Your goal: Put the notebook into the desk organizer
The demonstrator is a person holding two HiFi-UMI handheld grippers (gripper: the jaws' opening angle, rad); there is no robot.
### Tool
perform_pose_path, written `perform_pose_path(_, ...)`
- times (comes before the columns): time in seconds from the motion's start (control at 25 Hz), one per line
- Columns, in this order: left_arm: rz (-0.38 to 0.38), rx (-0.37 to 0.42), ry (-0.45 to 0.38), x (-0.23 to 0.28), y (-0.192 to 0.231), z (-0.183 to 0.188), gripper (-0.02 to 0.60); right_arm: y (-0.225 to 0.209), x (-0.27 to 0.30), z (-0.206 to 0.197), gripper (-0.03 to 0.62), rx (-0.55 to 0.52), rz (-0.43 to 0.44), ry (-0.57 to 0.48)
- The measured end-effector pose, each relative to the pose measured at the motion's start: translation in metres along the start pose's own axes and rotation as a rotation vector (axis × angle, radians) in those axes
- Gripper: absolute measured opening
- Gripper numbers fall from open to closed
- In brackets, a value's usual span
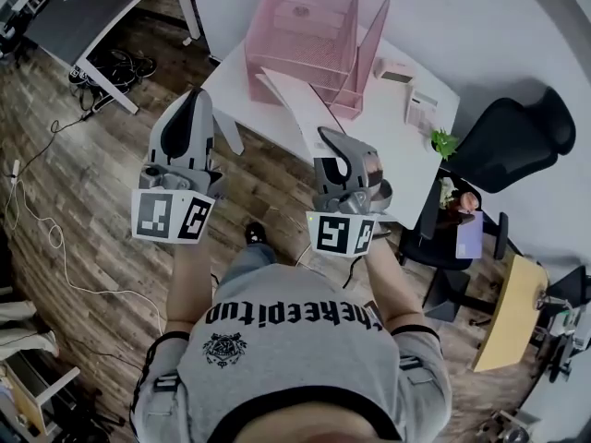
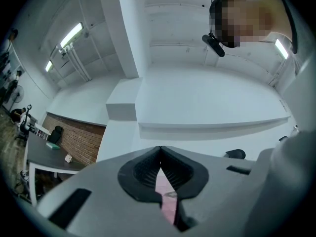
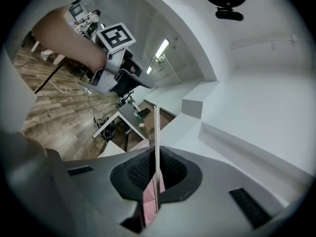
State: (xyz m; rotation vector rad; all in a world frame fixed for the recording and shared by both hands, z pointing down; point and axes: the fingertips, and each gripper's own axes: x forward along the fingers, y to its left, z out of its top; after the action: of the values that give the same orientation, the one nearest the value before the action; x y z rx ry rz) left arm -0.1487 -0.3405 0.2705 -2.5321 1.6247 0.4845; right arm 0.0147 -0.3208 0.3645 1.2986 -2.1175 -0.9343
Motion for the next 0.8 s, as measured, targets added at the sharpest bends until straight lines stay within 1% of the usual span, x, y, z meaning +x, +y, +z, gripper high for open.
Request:
perform_pose_path(0.2, 0.019, -0.006, 0.019, -0.001, 0.014, -0.010, 0.005, 0.020, 0.019, -0.016, 0.009, -0.168, 0.016, 0.028)
perform_pose_path(0.44, 0.045, -0.006, 0.025, -0.010, 0.031, -0.011, 0.005, 0.031, 0.039, -0.032, 0.009, -0.329, 0.003, 0.058)
perform_pose_path(0.6, 0.060, -0.003, 0.029, -0.010, 0.040, -0.014, 0.005, 0.032, 0.056, -0.045, 0.009, -0.405, -0.012, 0.089)
perform_pose_path(0.8, 0.076, 0.002, 0.033, -0.014, 0.050, -0.013, 0.005, 0.039, 0.075, -0.061, 0.009, -0.473, 0.006, 0.143)
